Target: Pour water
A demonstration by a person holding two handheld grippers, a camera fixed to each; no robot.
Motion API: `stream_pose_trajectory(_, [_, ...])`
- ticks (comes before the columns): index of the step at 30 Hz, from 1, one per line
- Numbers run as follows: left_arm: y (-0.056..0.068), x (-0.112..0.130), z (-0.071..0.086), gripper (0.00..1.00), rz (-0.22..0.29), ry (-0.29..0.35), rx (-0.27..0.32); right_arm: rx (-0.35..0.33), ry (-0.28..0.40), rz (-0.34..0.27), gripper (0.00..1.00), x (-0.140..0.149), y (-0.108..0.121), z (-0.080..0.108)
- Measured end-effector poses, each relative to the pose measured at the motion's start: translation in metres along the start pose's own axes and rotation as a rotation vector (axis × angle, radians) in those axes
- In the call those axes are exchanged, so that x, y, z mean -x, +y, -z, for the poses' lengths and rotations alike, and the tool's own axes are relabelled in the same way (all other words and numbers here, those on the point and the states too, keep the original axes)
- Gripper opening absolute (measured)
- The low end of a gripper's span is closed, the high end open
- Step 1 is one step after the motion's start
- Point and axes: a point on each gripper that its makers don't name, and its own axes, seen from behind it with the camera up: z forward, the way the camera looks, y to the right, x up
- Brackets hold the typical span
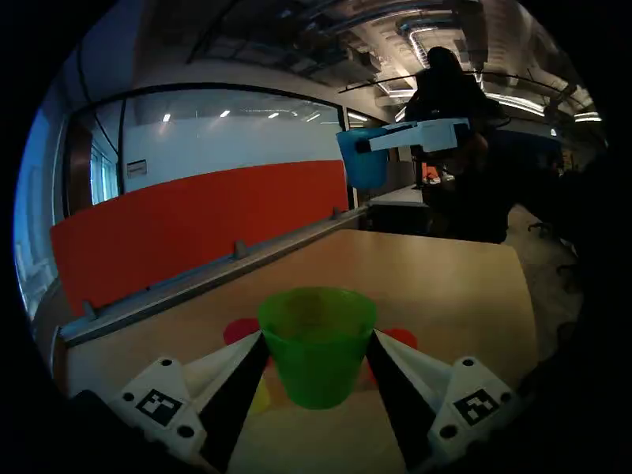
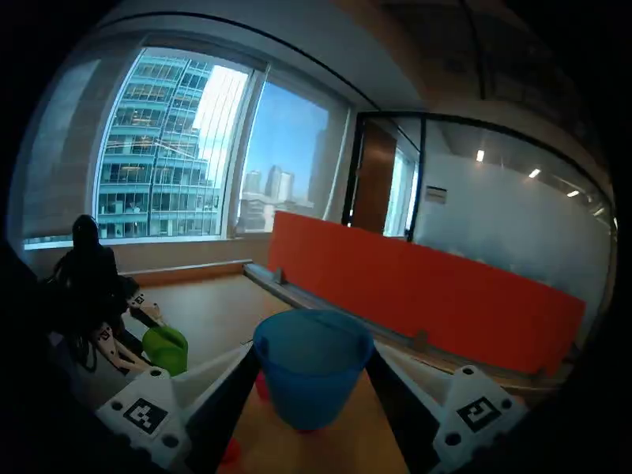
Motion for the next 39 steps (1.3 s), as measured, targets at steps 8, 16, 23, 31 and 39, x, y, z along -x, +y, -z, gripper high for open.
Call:
stream_pose_trajectory(8, [0.0,0.019,-0.003,0.82,-0.011,-0.062,0.01,-0.01,-0.043,-0.006,0.92,0.019,-0.001,-0.003])
stream_pose_trajectory(16, [0.003,0.037,-0.006,0.82,-0.028,-0.127,0.026,-0.023,-0.101,-0.017,0.92,0.046,-0.001,-0.006])
stream_pose_trajectory(23, [0.007,0.055,-0.009,0.83,-0.047,-0.194,0.045,-0.047,-0.148,-0.027,0.92,0.067,-0.006,-0.009])
stream_pose_trajectory(31, [0.012,0.071,-0.013,0.83,-0.056,-0.245,0.07,-0.065,-0.196,-0.031,0.92,0.088,-0.008,-0.012])
stream_pose_trajectory(39, [0.012,0.086,-0.016,0.83,-0.054,-0.289,0.08,-0.077,-0.239,-0.03,0.92,0.108,-0.008,-0.015])
